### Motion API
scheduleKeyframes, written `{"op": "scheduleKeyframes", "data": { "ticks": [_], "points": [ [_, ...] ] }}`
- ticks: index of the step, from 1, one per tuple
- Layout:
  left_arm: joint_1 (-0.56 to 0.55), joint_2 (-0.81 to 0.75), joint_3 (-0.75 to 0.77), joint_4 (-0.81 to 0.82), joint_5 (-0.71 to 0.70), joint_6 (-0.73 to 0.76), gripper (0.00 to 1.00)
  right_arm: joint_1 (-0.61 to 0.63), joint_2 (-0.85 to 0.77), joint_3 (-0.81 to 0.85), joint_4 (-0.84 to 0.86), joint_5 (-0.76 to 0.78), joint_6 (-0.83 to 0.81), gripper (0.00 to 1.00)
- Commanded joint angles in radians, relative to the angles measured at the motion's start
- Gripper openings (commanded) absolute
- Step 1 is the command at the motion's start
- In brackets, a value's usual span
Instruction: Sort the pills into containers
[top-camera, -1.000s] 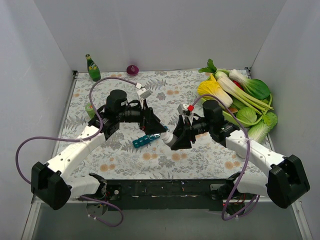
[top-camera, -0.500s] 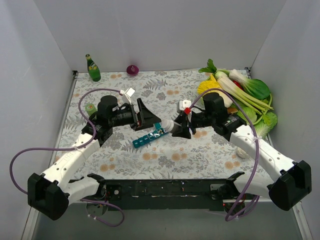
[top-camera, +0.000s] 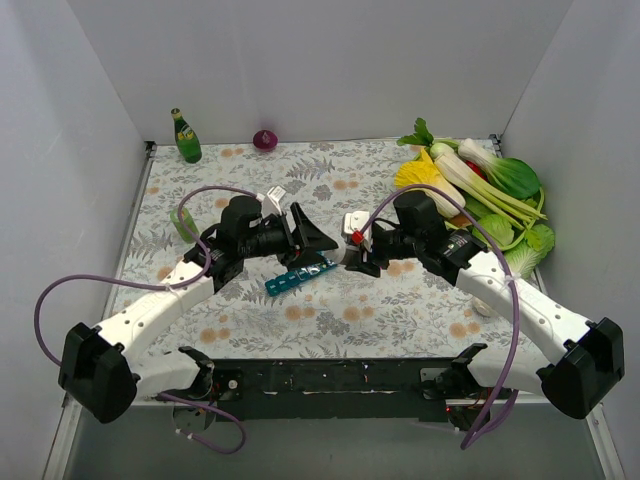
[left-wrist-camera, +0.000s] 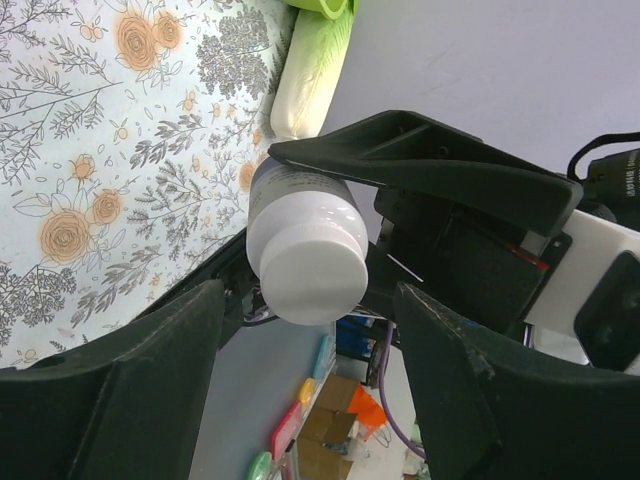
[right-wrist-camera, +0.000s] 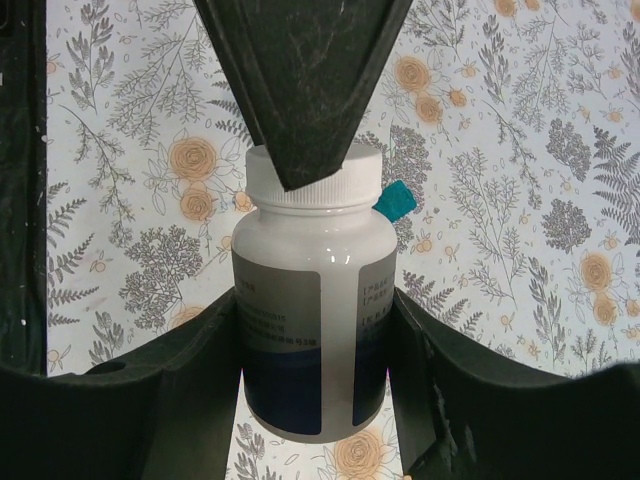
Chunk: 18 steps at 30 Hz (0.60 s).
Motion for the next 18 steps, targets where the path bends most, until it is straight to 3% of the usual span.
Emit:
{"op": "scheduleKeyframes", "data": {
  "ticks": [1, 13, 18],
  "points": [
    [-0.019, 0.007, 0.032, 0.007, -0.040, -0.018, 0.65, 0.007, -0.002, 0.045, 0.010, 0.019, -0.016, 0.01],
    [-0.026, 0.064, 0.055, 0.010, 0.032, 0.097, 0.19, 0.008, -0.007, 0.024, 0.019, -0.024, 0.010, 0.01],
    [-0.026, 0.076, 0.055, 0.010, 0.147, 0.357, 0.07, -0.010, 0.007, 0.015, 0.028, -0.126, 0.088, 0.01]
  ]
}}
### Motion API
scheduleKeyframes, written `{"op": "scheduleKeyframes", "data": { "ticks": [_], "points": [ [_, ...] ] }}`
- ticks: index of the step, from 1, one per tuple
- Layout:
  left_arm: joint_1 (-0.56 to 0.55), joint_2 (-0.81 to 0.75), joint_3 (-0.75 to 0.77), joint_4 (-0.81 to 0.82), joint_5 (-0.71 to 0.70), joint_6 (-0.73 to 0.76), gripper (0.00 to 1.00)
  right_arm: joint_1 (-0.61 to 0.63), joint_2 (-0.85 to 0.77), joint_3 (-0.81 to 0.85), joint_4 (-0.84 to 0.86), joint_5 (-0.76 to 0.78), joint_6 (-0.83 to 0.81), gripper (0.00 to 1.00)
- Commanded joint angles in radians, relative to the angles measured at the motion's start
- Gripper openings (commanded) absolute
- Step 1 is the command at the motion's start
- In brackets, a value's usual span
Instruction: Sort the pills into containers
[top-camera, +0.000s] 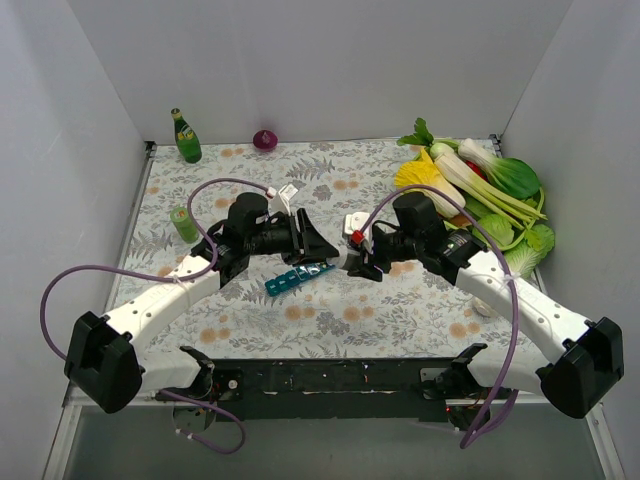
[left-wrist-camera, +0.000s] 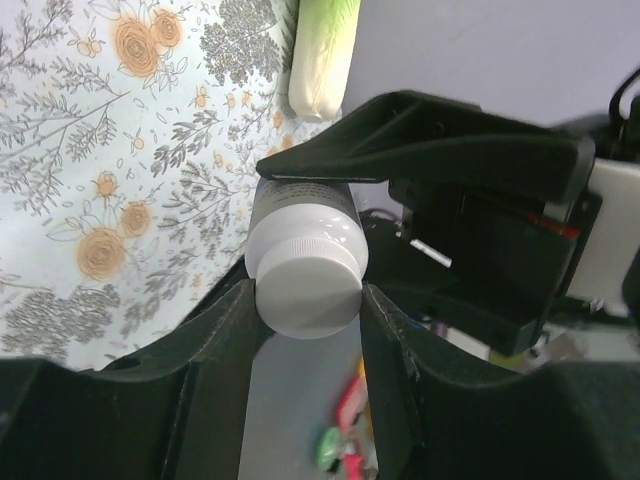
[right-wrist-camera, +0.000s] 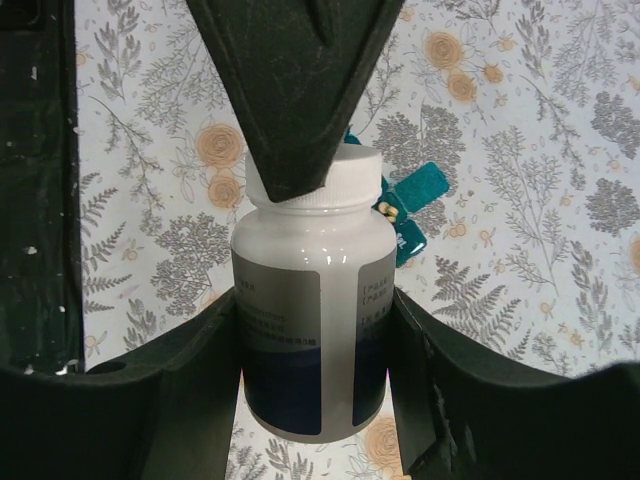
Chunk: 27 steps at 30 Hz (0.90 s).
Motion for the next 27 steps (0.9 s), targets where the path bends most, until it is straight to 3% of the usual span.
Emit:
{"op": "scheduleKeyframes", "data": {
  "ticks": [1, 7, 9, 13, 14, 16, 17, 20, 24, 27],
  "points": [
    [-0.006, 0.006, 0.034, -0.006, 0.151, 0.287, 0.06, -0.016, 0.009, 0.015, 0.077, -0.185, 0.086, 0.01],
    [-0.008, -0.063, 0.054, -0.095, 0.300, 0.764, 0.06, -0.062, 0.032, -0.061, 0.173, -0.468, 0.319, 0.01],
    [-0.008, -0.117, 0.040, -0.107, 0.323, 0.922, 0.07, -0.072, 0.032, -0.103, 0.302, -0.547, 0.413, 0.01],
    [-0.008, -0.148, 0.042, -0.135, 0.253, 1.014, 0.22, -0.086, 0.026, -0.238, 0.647, -0.719, 0.746, 0.01],
    [-0.006, -0.151, 0.045, -0.131, 0.237, 1.005, 0.37, -0.092, 0.026, -0.265, 0.700, -0.730, 0.818, 0.01],
    [-0.008, -0.178, 0.037, -0.077, 0.167, 0.919, 0.57, -0.094, 0.024, -0.269, 0.726, -0.733, 0.817, 0.01],
    [-0.005, -0.200, 0.028, -0.048, 0.138, 0.884, 0.77, -0.098, 0.023, -0.266, 0.716, -0.730, 0.806, 0.01],
    [-0.005, -0.293, -0.013, 0.061, 0.012, 0.753, 0.98, -0.097, 0.011, -0.244, 0.623, -0.701, 0.707, 0.01],
    [0.003, -0.376, -0.020, 0.043, -0.118, 0.585, 0.98, -0.097, -0.015, -0.188, 0.421, -0.606, 0.447, 0.01],
    [0.004, -0.355, 0.003, -0.031, -0.123, 0.449, 0.98, -0.097, -0.023, -0.125, 0.252, -0.493, 0.297, 0.01]
  ]
}}
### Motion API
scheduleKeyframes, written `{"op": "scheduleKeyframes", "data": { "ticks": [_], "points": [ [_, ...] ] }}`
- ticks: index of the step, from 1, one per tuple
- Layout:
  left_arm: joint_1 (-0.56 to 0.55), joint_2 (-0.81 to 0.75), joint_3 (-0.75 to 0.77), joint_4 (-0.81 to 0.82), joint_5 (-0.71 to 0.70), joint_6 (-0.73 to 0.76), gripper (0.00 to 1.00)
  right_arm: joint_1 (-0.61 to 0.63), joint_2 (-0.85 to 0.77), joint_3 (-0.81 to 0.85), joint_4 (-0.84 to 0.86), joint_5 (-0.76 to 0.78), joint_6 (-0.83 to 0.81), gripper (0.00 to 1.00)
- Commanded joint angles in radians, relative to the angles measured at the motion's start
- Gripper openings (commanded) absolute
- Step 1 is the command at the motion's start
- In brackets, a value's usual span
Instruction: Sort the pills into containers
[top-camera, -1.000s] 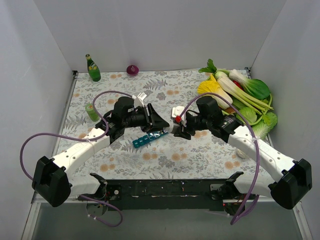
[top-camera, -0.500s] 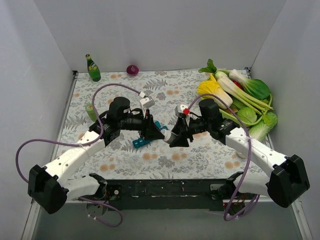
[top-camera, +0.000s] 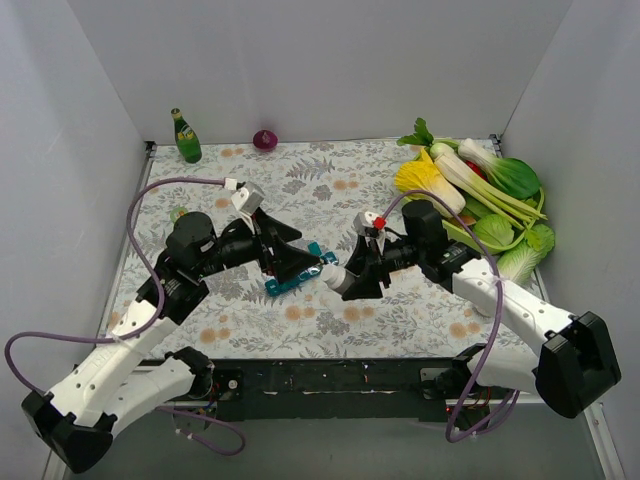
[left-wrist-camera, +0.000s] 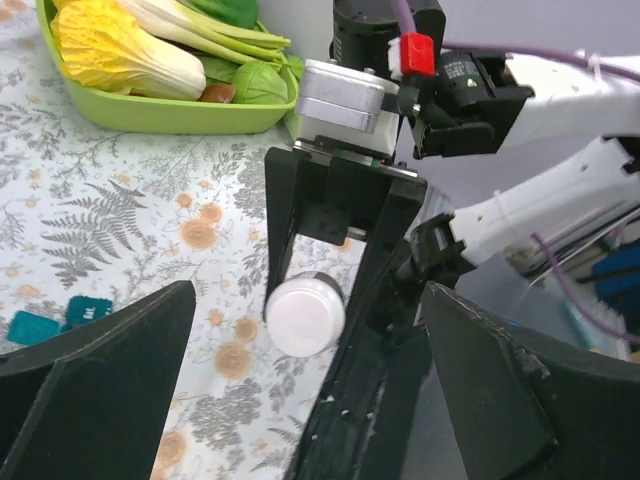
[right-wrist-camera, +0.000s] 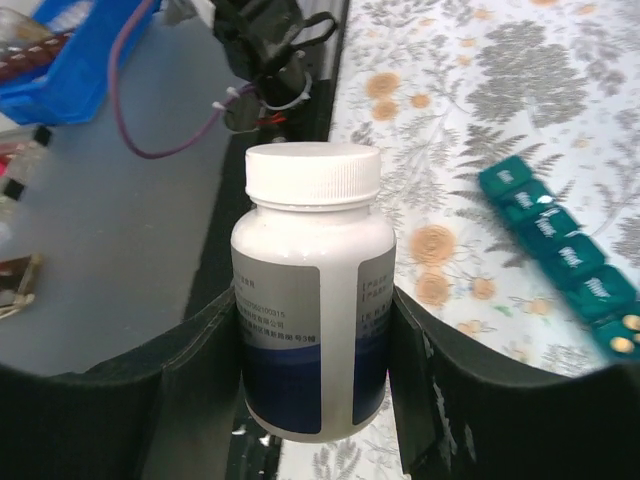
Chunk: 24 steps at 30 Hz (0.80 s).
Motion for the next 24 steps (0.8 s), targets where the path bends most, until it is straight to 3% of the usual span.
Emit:
{"op": "scheduleKeyframes", "data": {
  "ticks": [1, 7, 14, 24],
  "points": [
    [0.005, 0.026, 0.034, -0.057, -0.085, -0.258, 0.98, -0.002, -0.042, 0.129, -0.240, 0.149, -0.314, 0.01],
    [0.005, 0.152, 0.011, -0.073, -0.008, -0.565, 0.98, 0.004, -0.051, 0.187, -0.344, 0.350, -0.491, 0.01],
    [-0.004, 0.224, 0.026, -0.050, -0.027, -0.605, 0.98, 0.012, -0.054, 0.186, -0.356, 0.393, -0.529, 0.01],
    [-0.056, 0.316, 0.029, -0.048, -0.063, -0.599, 0.77, 0.014, -0.056, 0.178, -0.350, 0.392, -0.526, 0.01]
  ]
}}
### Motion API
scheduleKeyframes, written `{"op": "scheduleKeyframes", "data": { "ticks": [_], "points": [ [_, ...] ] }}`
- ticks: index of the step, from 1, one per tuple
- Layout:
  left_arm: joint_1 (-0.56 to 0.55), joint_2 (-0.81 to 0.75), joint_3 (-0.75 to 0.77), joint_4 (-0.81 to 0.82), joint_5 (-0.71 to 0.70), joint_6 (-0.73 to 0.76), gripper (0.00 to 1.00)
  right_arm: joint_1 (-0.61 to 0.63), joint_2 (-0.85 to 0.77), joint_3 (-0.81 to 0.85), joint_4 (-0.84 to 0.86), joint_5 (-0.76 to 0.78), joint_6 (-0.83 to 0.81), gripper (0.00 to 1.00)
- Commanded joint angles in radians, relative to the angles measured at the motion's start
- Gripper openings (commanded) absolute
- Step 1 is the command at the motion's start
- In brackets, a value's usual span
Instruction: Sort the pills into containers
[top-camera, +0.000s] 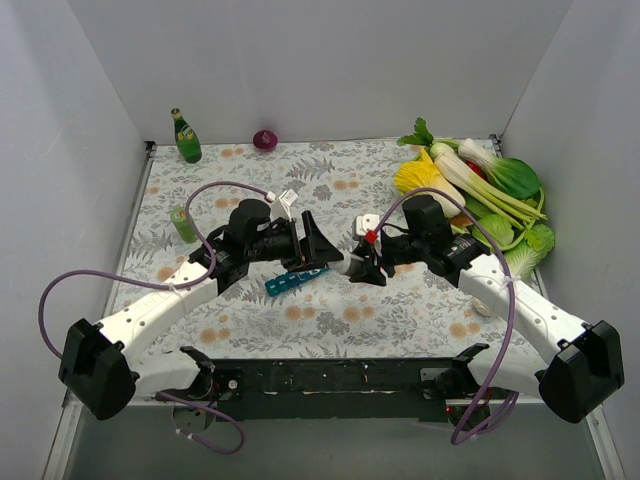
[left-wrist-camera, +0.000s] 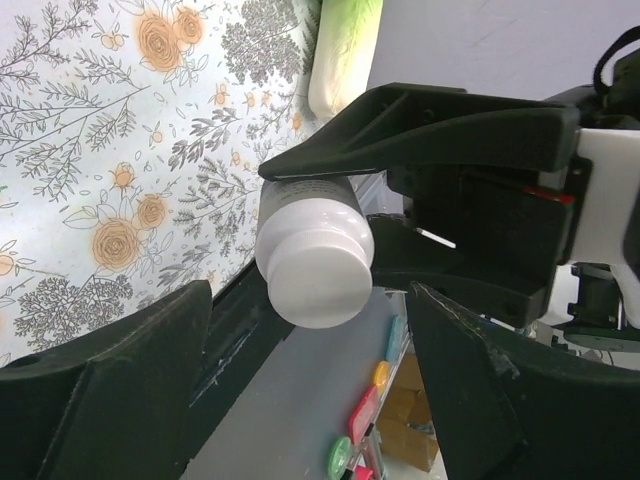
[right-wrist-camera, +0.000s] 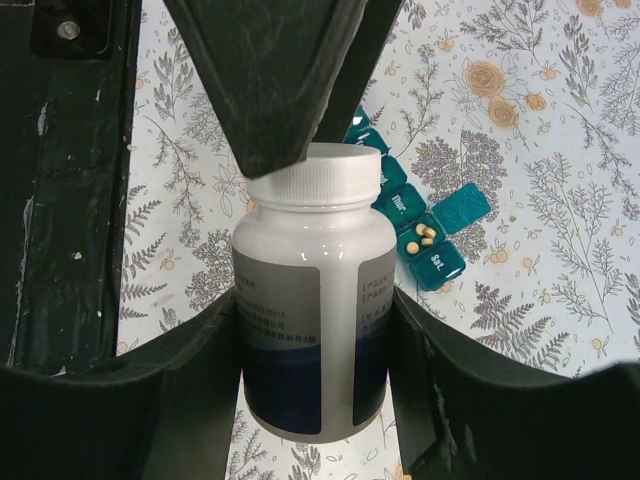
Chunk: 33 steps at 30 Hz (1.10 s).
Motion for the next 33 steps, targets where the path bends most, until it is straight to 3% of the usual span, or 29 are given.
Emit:
{"op": "scheduleKeyframes", "data": {
  "ticks": [1, 6, 7, 12, 14, 18, 21, 22, 25, 26, 27, 28, 31, 33],
  "points": [
    [-0.025, 0.016, 0.027, 0.013, -0.024, -0.004, 0.75, 0.005, -0.023, 0.030, 0.018, -0.005, -0.016, 0.01],
    [-0.044, 0.053, 0.045, 0.019, -0.028, 0.008, 0.58, 0.007, -0.026, 0.022, 0.021, -0.005, -0.014, 0.01],
    [-0.045, 0.058, 0.048, 0.019, -0.027, 0.011, 0.44, 0.005, -0.026, 0.019, 0.020, -0.006, -0.014, 0.01],
    [-0.050, 0.091, 0.071, 0.021, 0.063, 0.115, 0.07, 0.007, -0.029, 0.008, 0.034, -0.046, 0.020, 0.01],
    [-0.055, 0.085, 0.076, 0.024, 0.116, 0.263, 0.01, 0.005, -0.024, -0.003, 0.043, -0.081, 0.044, 0.01],
    [-0.065, 0.029, 0.073, 0.001, 0.237, 0.589, 0.00, -0.008, -0.001, -0.038, 0.104, -0.277, 0.202, 0.01],
    [-0.065, -0.037, 0.050, -0.035, 0.292, 0.839, 0.00, -0.021, 0.012, -0.110, 0.269, -0.450, 0.355, 0.01],
    [-0.065, -0.051, 0.048, -0.045, 0.310, 0.893, 0.00, -0.021, 0.012, -0.134, 0.417, -0.488, 0.509, 0.01],
    [-0.065, -0.059, 0.085, -0.106, 0.285, 0.993, 0.00, -0.022, 0.014, -0.225, 0.656, -0.569, 0.772, 0.01],
    [-0.065, -0.056, 0.096, -0.129, 0.248, 0.998, 0.04, -0.022, 0.016, -0.233, 0.716, -0.575, 0.790, 0.01],
    [-0.065, -0.063, 0.103, -0.131, 0.211, 0.978, 0.15, -0.022, 0.016, -0.231, 0.710, -0.573, 0.784, 0.01],
    [-0.065, -0.073, 0.100, -0.121, 0.188, 0.963, 0.43, -0.022, 0.017, -0.221, 0.687, -0.568, 0.768, 0.01],
    [-0.064, -0.154, 0.071, -0.067, 0.098, 0.889, 0.83, -0.024, 0.011, -0.191, 0.565, -0.539, 0.647, 0.01],
    [-0.064, -0.229, 0.035, -0.044, 0.053, 0.858, 0.97, -0.025, -0.001, -0.181, 0.490, -0.517, 0.566, 0.01]
  ]
}}
